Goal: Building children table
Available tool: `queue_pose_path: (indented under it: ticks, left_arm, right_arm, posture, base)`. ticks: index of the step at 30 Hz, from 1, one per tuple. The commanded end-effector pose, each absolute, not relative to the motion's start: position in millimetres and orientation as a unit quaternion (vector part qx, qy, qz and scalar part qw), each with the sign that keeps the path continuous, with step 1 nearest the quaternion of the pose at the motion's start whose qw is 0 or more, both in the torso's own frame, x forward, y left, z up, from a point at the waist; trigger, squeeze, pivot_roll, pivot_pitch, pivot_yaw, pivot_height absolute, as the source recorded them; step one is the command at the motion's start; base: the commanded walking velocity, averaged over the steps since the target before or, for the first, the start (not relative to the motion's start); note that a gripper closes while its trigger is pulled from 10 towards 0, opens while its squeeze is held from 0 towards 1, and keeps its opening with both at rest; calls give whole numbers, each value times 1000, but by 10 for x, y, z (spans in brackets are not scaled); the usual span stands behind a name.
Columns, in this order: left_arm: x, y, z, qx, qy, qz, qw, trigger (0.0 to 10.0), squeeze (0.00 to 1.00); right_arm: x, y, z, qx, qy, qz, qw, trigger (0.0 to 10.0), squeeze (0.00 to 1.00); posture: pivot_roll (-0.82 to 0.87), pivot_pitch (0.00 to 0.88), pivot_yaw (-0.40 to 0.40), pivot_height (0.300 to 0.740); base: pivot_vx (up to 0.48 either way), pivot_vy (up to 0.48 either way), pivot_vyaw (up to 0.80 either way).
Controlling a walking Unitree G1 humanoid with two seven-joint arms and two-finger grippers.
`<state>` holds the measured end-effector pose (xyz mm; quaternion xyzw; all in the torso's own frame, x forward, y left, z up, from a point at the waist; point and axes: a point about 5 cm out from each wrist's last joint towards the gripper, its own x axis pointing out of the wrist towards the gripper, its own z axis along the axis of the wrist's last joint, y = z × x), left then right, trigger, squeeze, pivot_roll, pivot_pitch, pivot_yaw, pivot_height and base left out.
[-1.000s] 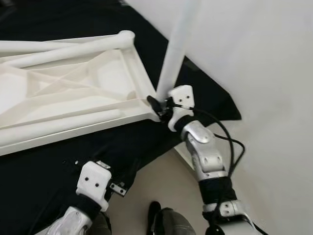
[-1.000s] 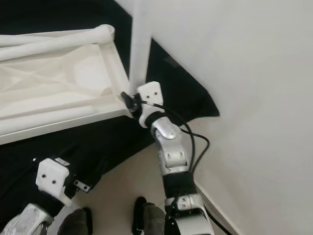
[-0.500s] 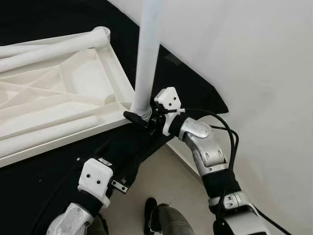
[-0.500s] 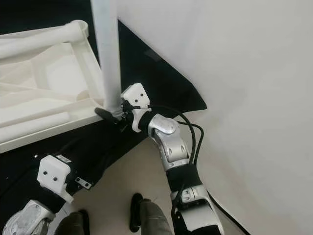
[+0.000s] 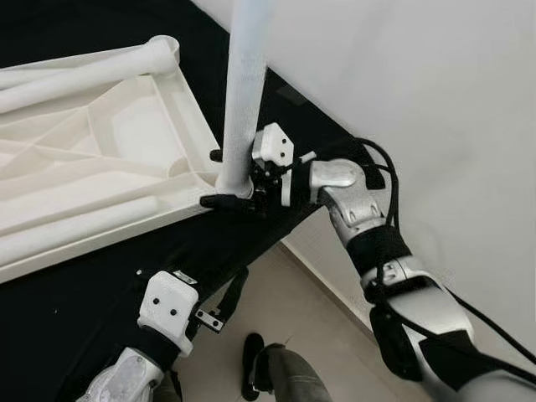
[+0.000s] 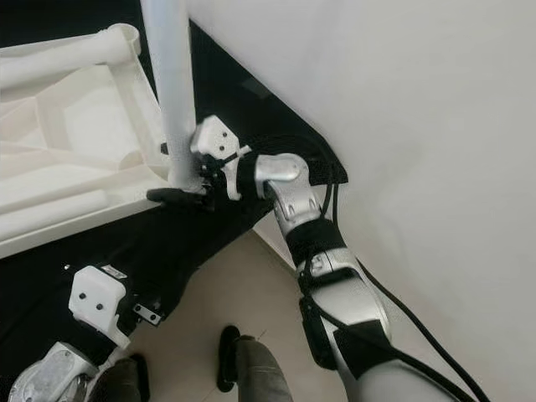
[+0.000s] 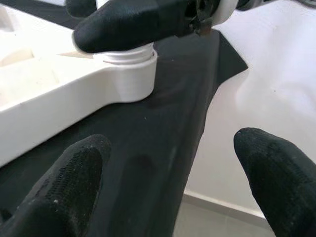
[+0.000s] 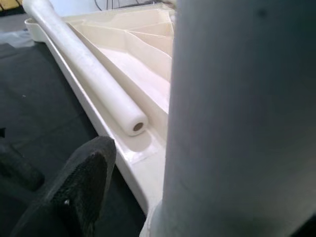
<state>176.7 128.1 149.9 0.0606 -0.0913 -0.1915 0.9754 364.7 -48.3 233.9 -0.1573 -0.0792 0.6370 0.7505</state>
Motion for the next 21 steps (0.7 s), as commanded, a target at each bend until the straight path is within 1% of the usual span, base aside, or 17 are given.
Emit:
queue_pose_path:
  ticks: [1, 5, 7, 8, 9, 11, 12, 13, 14, 17, 20, 21]
  left_arm:
    - [1713, 1257, 1495, 62, -83, -192, 976, 10000, 0]
    - [1698, 1259, 1495, 62, -82, -191, 976, 10000, 0]
    - [1670, 1266, 1492, 63, -78, -190, 977, 10000, 0]
    - [1670, 1266, 1492, 63, -78, -190, 977, 10000, 0]
    - [1658, 1267, 1492, 63, -76, -191, 977, 10000, 0]
    - [1658, 1267, 1492, 63, -76, -191, 977, 10000, 0]
    - [1647, 1269, 1493, 64, -74, -192, 976, 10000, 0]
    - [1647, 1269, 1493, 64, -74, -192, 976, 10000, 0]
    - [1631, 1272, 1493, 64, -71, -193, 976, 10000, 0]
    - [1622, 1275, 1492, 65, -68, -193, 977, 10000, 0]
    - [1619, 1279, 1490, 66, -67, -193, 977, 10000, 0]
    - [1619, 1281, 1491, 66, -67, -192, 977, 10000, 0]
  right_arm:
    - [3652, -439, 2390, -142, -84, 650, 742, 10000, 0]
    - [3661, -437, 2422, -136, -86, 654, 739, 10000, 0]
    - [3668, -431, 2458, -134, -87, 667, 728, 10000, 0]
    - [3668, -431, 2458, -134, -87, 667, 728, 10000, 0]
    - [3664, -431, 2458, -137, -85, 677, 718, 10000, 0]
    - [3664, -431, 2458, -137, -85, 677, 718, 10000, 0]
    - [3661, -435, 2457, -139, -80, 687, 709, 5098, 0]
    - [3661, -435, 2457, -139, -80, 687, 709, 5098, 0]
    - [3675, -455, 2473, -142, -74, 701, 695, 0, 0]
    - [3691, -476, 2493, -148, -71, 704, 691, 0, 0]
    - [3706, -494, 2504, -151, -71, 698, 696, 0, 0]
    - [3716, -515, 2504, -149, -73, 693, 702, 0, 0]
  posture:
    - [238, 315, -185, 740]
    - [240, 316, -186, 740]
    - [248, 324, -180, 740]
    - [248, 324, -180, 740]
    - [251, 331, -177, 740]
    - [251, 331, -177, 740]
    - [253, 337, -175, 740]
    - [253, 337, -175, 740]
    - [256, 345, -172, 740]
    - [257, 347, -172, 740]
    - [254, 347, -173, 740]
    - [251, 348, -173, 740]
  base:
    - [0, 0, 0]
    - [0, 0, 0]
    - [0, 0, 0]
    - [0, 0, 0]
    - [0, 0, 0]
    - [0, 0, 0]
    - [0, 0, 0]
    - [0, 0, 0]
    - [0, 0, 0]
    - [0, 0, 0]
    - [0, 0, 0]
    - [0, 0, 0]
